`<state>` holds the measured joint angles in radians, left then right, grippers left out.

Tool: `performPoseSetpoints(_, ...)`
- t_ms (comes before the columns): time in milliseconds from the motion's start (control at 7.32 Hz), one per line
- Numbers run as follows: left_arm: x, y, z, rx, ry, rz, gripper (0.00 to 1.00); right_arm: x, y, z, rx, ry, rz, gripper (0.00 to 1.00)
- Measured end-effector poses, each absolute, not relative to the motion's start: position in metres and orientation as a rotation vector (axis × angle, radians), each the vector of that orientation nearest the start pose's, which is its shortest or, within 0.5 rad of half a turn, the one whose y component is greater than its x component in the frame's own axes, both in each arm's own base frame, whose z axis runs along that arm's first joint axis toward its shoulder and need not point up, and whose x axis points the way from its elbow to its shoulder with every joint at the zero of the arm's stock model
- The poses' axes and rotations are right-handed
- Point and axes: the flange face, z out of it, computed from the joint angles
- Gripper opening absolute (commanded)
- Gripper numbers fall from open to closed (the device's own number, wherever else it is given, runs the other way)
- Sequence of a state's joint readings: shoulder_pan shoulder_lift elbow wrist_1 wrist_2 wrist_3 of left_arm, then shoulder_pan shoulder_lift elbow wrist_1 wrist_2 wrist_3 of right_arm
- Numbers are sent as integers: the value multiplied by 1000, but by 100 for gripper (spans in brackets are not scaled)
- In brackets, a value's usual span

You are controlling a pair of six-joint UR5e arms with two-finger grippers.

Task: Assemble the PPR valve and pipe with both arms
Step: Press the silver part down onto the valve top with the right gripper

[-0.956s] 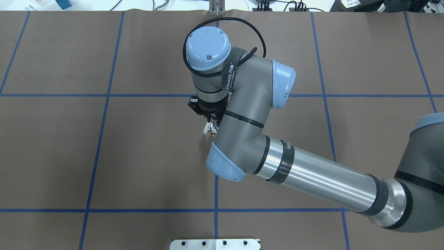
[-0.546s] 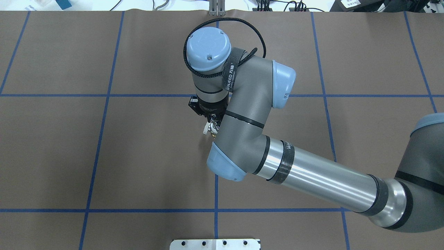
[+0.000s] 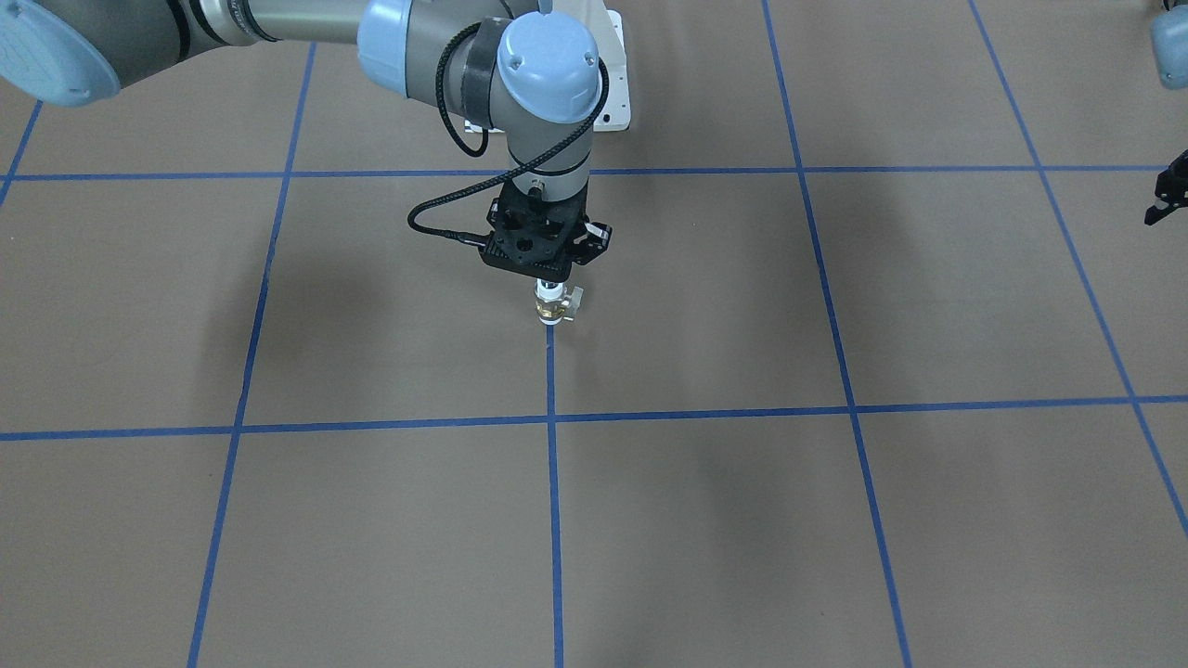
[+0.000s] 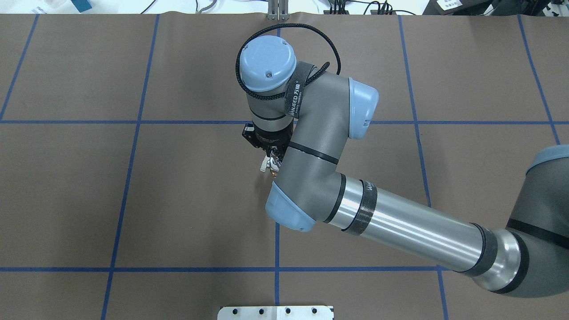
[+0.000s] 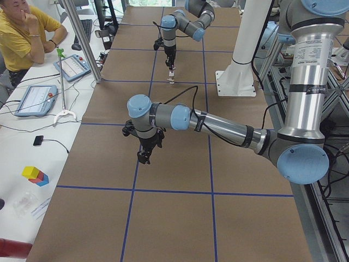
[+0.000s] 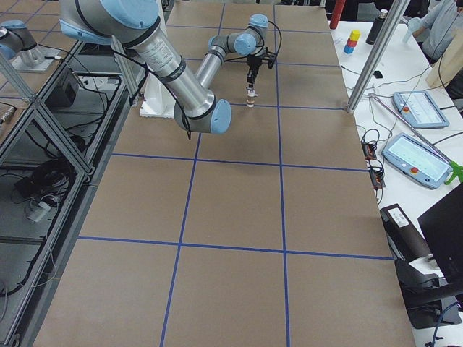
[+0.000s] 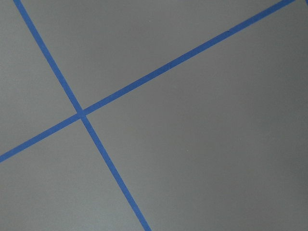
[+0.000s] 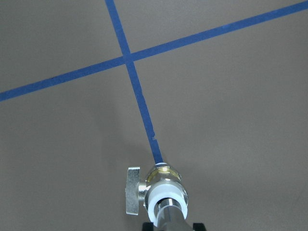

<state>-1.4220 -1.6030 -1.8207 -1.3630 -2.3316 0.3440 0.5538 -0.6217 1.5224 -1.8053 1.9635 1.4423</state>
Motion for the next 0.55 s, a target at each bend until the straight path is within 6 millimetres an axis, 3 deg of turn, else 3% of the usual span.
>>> performPoseSetpoints(273, 9, -499, 543, 146, 758, 497, 100, -567, -463, 117, -133, -760, 275, 0)
performPoseSetpoints(410, 10, -499, 543, 146, 758, 496, 100, -568, -463, 118, -133, -762, 275, 5)
performPoseSetpoints(546, 9, -499, 543, 145, 758, 496, 100, -568, -463, 118, -131, -766, 274, 29)
